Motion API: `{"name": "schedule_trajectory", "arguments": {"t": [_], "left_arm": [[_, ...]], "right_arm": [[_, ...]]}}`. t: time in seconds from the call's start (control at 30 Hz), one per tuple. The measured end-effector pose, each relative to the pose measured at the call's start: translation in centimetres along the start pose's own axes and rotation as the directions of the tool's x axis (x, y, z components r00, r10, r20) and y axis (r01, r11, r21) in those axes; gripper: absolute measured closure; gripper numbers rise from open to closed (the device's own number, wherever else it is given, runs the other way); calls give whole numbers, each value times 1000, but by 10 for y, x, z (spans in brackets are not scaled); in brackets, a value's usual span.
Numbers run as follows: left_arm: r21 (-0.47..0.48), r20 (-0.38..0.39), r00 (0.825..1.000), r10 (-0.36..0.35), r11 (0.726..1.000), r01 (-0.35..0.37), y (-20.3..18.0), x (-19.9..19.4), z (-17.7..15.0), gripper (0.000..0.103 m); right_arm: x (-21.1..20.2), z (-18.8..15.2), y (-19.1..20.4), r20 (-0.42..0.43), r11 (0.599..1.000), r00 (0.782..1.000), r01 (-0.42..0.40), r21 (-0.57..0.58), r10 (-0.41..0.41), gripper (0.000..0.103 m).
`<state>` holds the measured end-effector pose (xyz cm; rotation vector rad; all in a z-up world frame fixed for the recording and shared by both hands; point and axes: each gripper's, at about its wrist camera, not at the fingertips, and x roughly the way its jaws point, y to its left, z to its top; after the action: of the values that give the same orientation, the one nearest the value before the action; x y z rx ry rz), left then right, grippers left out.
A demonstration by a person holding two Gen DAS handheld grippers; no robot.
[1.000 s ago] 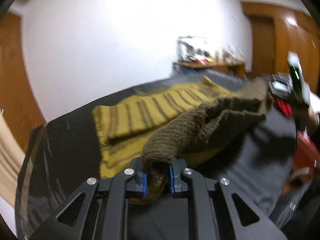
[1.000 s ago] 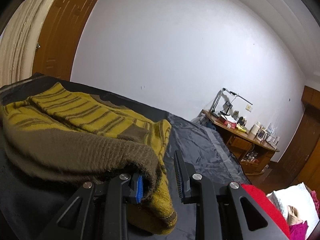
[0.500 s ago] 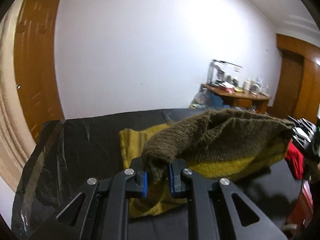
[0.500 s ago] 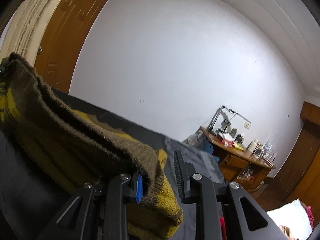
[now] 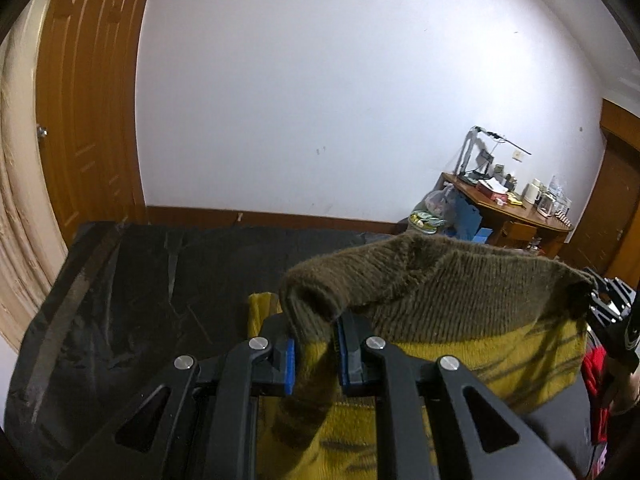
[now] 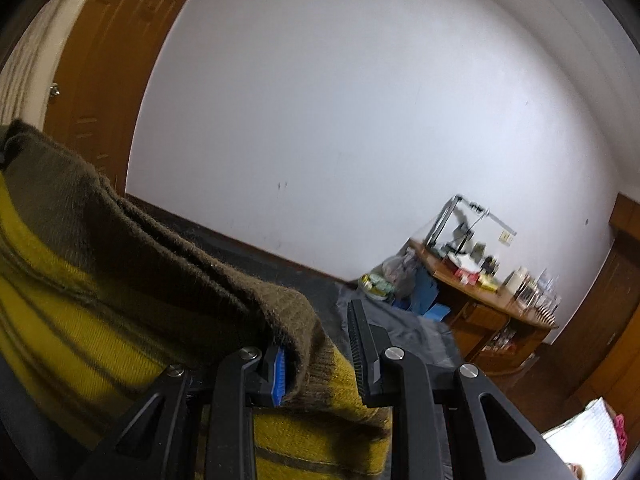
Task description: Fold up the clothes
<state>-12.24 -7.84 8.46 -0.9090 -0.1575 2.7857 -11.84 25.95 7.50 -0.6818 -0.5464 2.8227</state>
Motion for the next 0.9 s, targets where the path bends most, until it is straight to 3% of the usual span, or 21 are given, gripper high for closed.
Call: {"name": "schedule_trajectory", "arguments": {"t": [0.37,0.73,0.83,0.9], "left_arm": [[-18,-138,989,54,998,-57,9,115,7,85],[24,-199,972,122,993,-119,-3,176,-5,85],[6,-232,964,129,991,-131,0,187,-9,80],[2,-256,958,129,991,-133,2,192,-10,70]], "right_arm": [[105,-2,32,-134,999,990,-37,18,39,77],[157,-27,43,-264,991,958,-91,100,114,77],[163,-30,42,-295,988,946,-111,108,138,77],[167,-33,43,-319,987,936,-119,109,148,76]]}}
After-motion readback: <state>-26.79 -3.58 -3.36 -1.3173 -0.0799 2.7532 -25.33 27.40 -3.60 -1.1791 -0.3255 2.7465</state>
